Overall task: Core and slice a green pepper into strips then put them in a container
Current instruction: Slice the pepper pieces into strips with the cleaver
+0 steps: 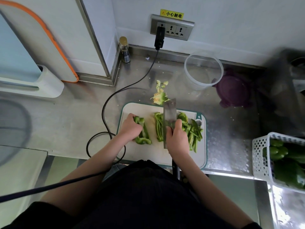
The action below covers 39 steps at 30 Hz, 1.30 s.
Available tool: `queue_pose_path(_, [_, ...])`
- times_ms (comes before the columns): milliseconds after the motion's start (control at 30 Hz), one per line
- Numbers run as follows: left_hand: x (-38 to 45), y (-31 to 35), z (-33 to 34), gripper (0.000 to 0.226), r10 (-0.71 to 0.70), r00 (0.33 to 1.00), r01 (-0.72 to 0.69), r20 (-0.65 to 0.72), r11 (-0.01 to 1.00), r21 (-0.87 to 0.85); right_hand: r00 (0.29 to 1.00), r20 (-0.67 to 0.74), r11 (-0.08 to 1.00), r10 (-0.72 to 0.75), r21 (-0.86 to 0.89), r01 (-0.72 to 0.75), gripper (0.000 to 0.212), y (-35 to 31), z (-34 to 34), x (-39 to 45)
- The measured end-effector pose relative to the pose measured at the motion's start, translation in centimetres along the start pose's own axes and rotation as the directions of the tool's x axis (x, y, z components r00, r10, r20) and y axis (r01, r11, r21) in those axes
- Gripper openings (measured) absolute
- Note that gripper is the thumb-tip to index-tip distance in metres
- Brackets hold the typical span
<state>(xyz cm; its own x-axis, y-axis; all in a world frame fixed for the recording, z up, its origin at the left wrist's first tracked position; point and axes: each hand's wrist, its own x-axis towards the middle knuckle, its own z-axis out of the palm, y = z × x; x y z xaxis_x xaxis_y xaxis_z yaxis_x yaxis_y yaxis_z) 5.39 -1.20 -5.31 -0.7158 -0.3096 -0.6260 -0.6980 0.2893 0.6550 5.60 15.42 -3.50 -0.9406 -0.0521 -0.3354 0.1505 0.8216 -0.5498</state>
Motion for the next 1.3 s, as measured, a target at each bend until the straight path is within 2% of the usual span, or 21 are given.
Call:
queue_pose_path(100, [-0.1,0.5,0.7,0.035,0.078,0.996,-0.076,-0.04,0.996,0.048,0.999,-0.033,1.0,-0.01,0.027,0.01,0.016,-0.1,-0.4,-0.2])
queue_pose_path(167, [0.1,0.7,1.0,0.038,0.073,0.997,-0.07,-0.037,0.995,0.077,0.999,-0.034,0.999,-0.012,0.042,0.013,0.016,-0.3,-0.6,-0.2])
queue_pose_path(267, [0.5,0.6,1.0,0.04,0.016,1.0,-0.015,-0.008,0.998,0.066,0.999,0.027,1.0,-0.02,0.02,0.019,0.015,-0.6,-0.7,-0.2])
queue_pose_path(467, [0.7,0.5,1.2,0.037,0.01,1.0,-0.01,-0.007,0.999,0.036,0.981,0.183,0.994,-0.063,-0.082,0.079,0.03,-1.9,0.5,-0.1])
queue_pose_path(533, [0.6,0.5,1.2,0.036,0.006,1.0,-0.006,0.007,1.0,0.012,0.976,0.207,0.988,-0.073,-0.118,0.099,0.029,-1.9,1.2,0.0])
queue_pose_path(667, [0.6,0.6,1.1,0.037,0.005,1.0,-0.006,0.024,1.0,0.015,0.974,0.214,0.984,-0.077,-0.139,0.108,0.02,-1.9,1.9,0.3])
queue_pose_path(1300, [1.4,0.6,1.1,0.038,-0.019,0.999,0.017,0.026,0.998,0.06,0.973,0.191,0.969,-0.131,-0.181,0.166,0.024,-2.0,2.4,0.3])
